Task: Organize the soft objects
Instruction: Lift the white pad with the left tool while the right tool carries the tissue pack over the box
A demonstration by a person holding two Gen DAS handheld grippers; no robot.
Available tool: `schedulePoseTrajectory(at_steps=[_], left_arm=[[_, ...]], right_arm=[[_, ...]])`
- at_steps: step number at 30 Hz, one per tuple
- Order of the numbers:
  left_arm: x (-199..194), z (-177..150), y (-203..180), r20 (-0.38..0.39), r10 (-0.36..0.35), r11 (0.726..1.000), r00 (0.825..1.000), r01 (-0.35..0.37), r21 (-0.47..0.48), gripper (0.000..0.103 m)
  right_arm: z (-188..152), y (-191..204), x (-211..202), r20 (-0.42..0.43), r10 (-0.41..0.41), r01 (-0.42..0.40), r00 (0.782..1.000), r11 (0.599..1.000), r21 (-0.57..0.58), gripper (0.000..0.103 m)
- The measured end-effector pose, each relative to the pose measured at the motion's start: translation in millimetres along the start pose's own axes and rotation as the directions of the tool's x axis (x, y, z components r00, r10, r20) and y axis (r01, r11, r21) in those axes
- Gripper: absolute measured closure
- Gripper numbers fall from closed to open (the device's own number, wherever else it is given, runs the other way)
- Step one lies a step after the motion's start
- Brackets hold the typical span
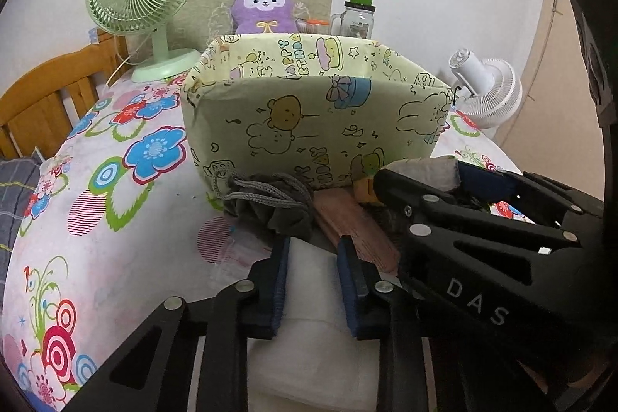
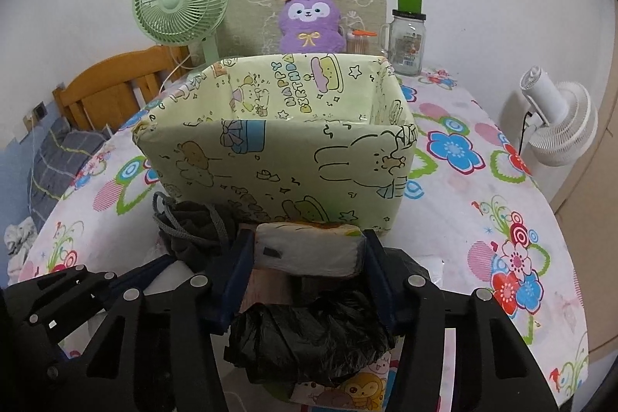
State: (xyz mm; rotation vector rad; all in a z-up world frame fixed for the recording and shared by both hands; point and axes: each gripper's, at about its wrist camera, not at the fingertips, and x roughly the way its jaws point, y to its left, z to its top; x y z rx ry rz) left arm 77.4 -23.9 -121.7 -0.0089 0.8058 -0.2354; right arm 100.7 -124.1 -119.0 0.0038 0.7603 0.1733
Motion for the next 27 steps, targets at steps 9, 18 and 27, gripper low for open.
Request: schedulePoseTrajectory(at_steps=[9,18,27], left_arm=[[-7,1,-1,0.019,0.015,1.0,1.0,-0.015,-0.005,0.085],[-19,-1,0,0.045,0.058,0.998,0.997,-0.058,-0.012,0.025],[-28,-8,-6,0.057,0.059,0.998,0.997,-0.059,0.01,0.013]], right_arm=[[0,-1,-12,0.03,-0.001,0.001,1.0,1.0,0.011,0.046],[-2,-2,-29,0.067,-0.008,0.007,0.998,1.0,0.019,0.047],[-11,1,-49,0.1,-0.016,0.014,0.995,1.0,0.025,0.047]])
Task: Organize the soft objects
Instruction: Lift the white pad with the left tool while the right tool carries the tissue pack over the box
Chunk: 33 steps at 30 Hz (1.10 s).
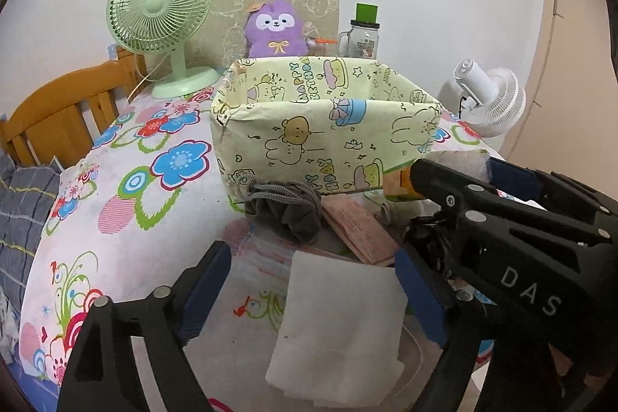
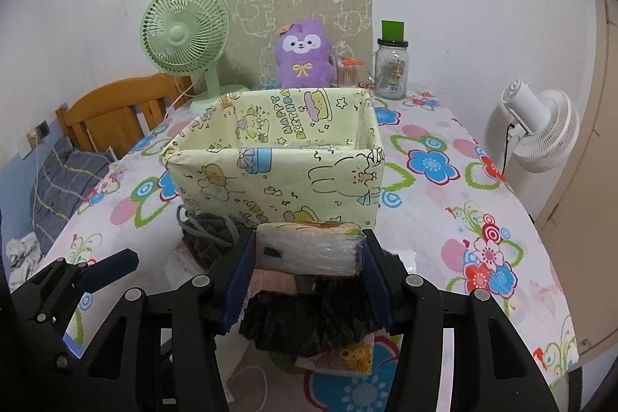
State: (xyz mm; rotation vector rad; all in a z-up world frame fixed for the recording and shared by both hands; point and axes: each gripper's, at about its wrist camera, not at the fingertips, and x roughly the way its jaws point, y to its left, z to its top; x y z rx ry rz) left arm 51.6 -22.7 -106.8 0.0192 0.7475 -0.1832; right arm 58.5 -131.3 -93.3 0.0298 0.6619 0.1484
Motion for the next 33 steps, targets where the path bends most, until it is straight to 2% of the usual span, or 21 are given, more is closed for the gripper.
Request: schedulePoseTrajectory(at_steps=[14,21,24,26,27,30,33], left_arm=[[2,-21,-12,-0.026,-0.016,0.999,1.0,0.017,0.042,0.009],[11,-30,-17,-0.05,-0.01,0.999,0.999,0.013,0.048,0.009],[16,-33,-17,-0.054,0.027,0.999,0.998,-0.025,0.042,0.009],[19,-34,-16,-0.058,0.016,0.999,0.998,-0.014,0.038,0.01],[20,-35,-15,-0.064,0.002,1.0,0.998,0.0,0.029,0.014],[23,-35,-14,-0.076,-0.004,1.0,0.997,0.006,0.019,0.033],[23,-35,-13,-0.084,-0.011,1.0,0.996,0.013,0.014,0.039]], right_arm=[[-21,6,-11,-0.003,0.011,-0.011,1.0,1.0,0.008,0.047],[-29,5,-9,-0.002,0.014,-0.013,1.0,1.0,0.016,0.047],[-29,3,-7,-0.006,0.006,-0.005,1.0,1.0,0.02,0.047],[-30,4,-7,-0.005,0.001,-0.001,1.0,1.0,0.013,0.047],[-30,4,-7,-0.005,0.0,0.0,1.0,1.0,0.012,0.047],[-31,5,-6,-0.005,-0.005,0.005,1.0,1.0,0.006,0.047],[-30,5,-6,-0.003,-0.006,0.006,1.0,1.0,0.004,0.047]])
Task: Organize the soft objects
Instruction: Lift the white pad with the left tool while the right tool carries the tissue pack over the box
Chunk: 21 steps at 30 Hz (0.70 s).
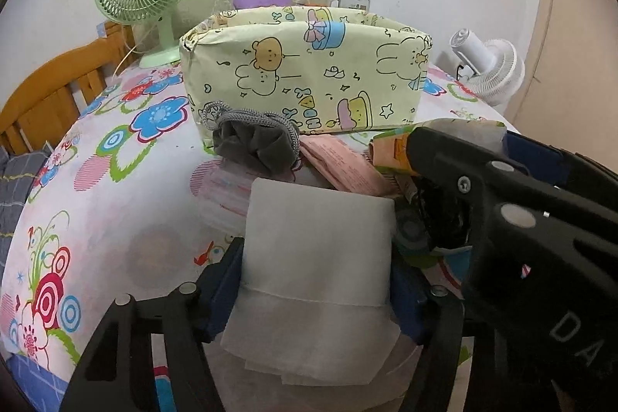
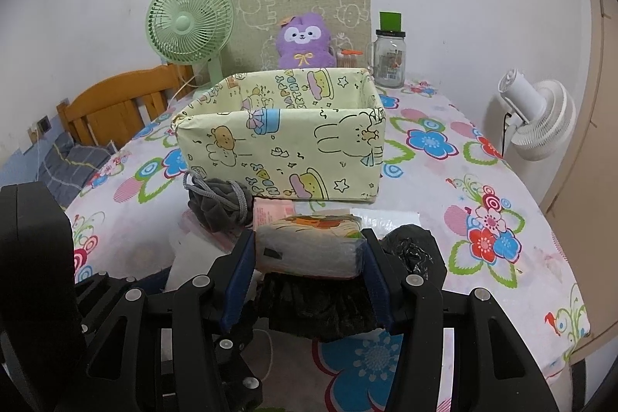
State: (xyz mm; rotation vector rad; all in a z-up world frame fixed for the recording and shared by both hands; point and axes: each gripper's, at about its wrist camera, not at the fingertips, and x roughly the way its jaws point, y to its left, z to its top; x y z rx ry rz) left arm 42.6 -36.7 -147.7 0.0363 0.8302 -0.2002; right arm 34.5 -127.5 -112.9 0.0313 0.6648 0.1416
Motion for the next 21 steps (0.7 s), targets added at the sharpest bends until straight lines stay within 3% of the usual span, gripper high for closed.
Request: schedulePoseTrajectory(at_steps=[7,21], left_arm=[[-4,2,-1,0.008,-0.019,1.0,1.0,0.019,0.002,0.047],[-29,32,6,0.069,-0.004,1.0,0.998,0.006,-0.021,0.048]], right_arm=[[3,-2,0,0.001,0.017,-0.017,1.0,1.0,0.024,0.047],[27,0,-1,0.018,0.012,-0.012,1.0,1.0,0.025,0.047]])
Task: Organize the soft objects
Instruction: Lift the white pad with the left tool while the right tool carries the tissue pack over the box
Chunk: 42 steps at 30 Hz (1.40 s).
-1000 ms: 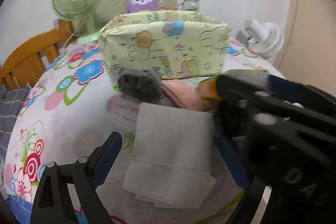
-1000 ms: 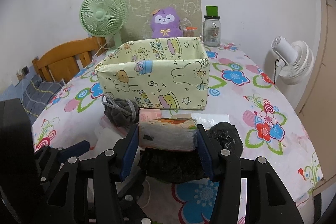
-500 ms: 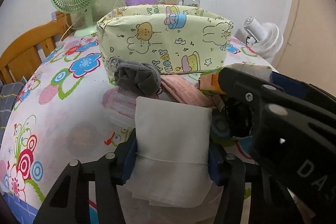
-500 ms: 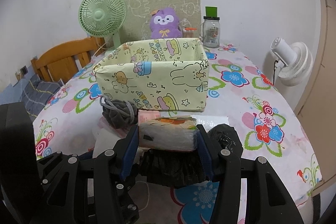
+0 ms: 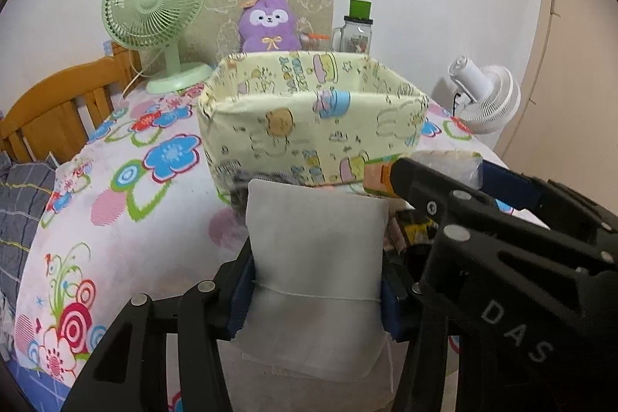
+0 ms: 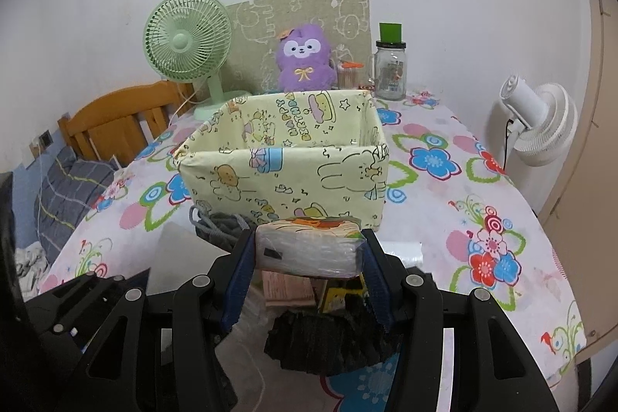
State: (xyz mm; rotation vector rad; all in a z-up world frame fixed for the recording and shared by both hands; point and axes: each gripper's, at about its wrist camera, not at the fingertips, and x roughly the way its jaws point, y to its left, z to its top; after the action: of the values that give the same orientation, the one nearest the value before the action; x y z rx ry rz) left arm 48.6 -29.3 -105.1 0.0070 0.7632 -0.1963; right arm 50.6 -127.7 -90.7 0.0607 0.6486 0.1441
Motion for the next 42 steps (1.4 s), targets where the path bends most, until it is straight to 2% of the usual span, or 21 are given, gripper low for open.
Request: schedulePoseTrajectory(at_steps=[9,28,42], left_arm=[[-6,17,0,0.019,0.02,1.0,1.0,-0.021,0.008,0.048],[-25,57,-5,0.089,0.042,0.998,0.995,-0.045,0.033,0.048],[-35,87,-7,0.161,0.048,0.998,0.986,-0.055,0.04,0.048]], right_arm=[[15,-2,-1,-0.001,-0.012,0.012,1.0,1.0,0.0,0.047],[55,1,-17,0.058,-0.012,0.014,0.998,1.0,-0.026,0.047],[86,-1,-24,0.12,0.006,-0.003,0.993,1.0,-0.029,0.047]])
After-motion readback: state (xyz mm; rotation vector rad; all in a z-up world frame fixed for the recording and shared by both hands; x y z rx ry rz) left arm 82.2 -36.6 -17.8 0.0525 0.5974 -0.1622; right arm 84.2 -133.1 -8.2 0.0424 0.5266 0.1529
